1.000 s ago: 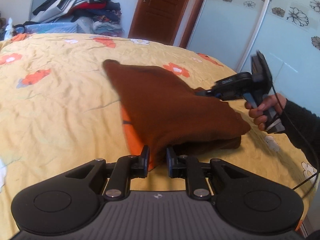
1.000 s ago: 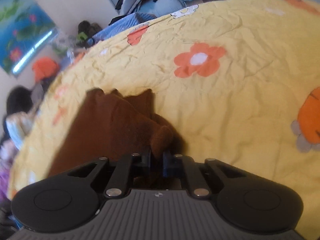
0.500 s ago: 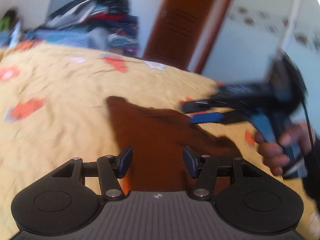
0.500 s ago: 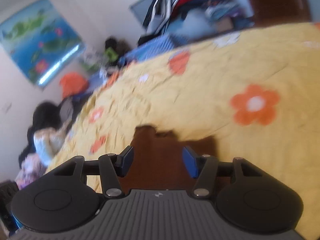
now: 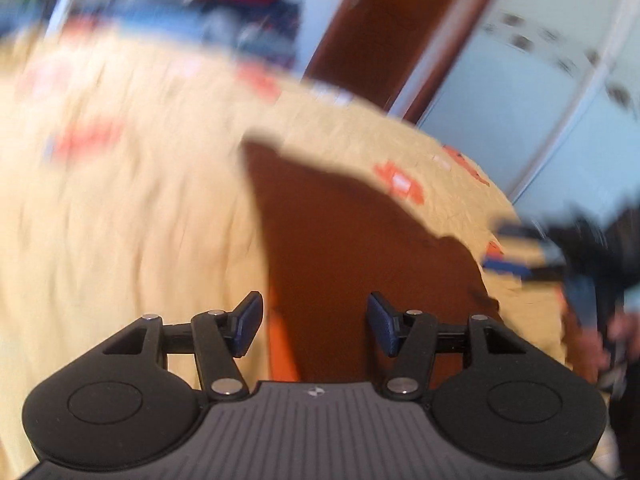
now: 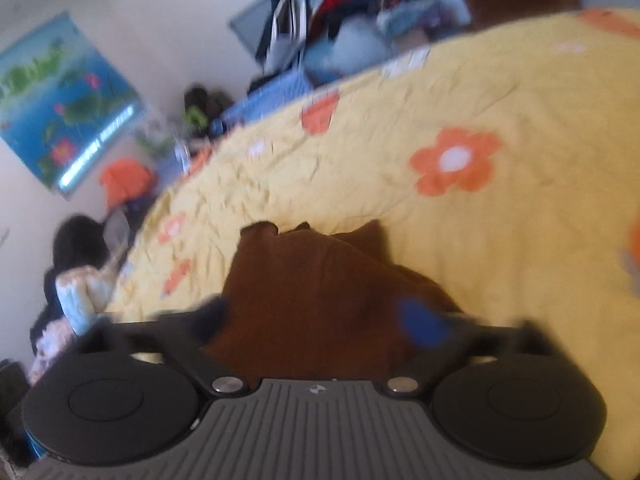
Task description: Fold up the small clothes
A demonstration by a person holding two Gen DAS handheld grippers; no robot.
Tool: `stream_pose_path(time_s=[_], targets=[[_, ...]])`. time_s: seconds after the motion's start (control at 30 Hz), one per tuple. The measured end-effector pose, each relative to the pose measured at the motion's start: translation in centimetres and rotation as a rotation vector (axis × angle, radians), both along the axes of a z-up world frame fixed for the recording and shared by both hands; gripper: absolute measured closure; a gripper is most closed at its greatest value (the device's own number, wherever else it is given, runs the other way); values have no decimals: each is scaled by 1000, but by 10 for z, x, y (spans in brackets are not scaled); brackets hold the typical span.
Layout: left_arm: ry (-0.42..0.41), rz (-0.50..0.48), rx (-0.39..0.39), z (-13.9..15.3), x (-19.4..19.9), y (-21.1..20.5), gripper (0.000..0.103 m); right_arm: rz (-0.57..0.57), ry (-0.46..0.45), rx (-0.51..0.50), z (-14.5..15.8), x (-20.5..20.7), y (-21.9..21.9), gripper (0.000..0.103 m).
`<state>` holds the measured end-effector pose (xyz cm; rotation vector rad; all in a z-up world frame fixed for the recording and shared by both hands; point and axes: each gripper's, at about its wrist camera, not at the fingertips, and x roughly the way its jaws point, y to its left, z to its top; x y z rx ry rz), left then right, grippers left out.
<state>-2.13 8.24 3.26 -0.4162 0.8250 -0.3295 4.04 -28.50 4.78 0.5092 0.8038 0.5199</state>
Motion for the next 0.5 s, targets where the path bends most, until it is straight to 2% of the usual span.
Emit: stream_pose_path(time_s=[0.1,0.17,0.2,0.27,0.3,0.37,0.5], targets=[[114,-35,-150,-19,0,9,47,-5,124,62,-23,-30,-27,12],[183,-104,-287,-32,3,0,47,14,205,141,-40,-37,-32,16],[212,-119,-319,-38,6,-5,47,30,237,180,-48,-38,-30,22],[209,-114,-285,-43,14,-13,61,80,295,221,-63,-36,-18,32],[237,-98,-278,-43,17,-12,78,95,292,222,-66,-38,-11,48],[257,-90,-281,-39,15,-4,86,122,303,158,-69,-39,-1,73],[213,-138,-181,-24,-9,2,88,189,261,111,-58,-63,-6,77]])
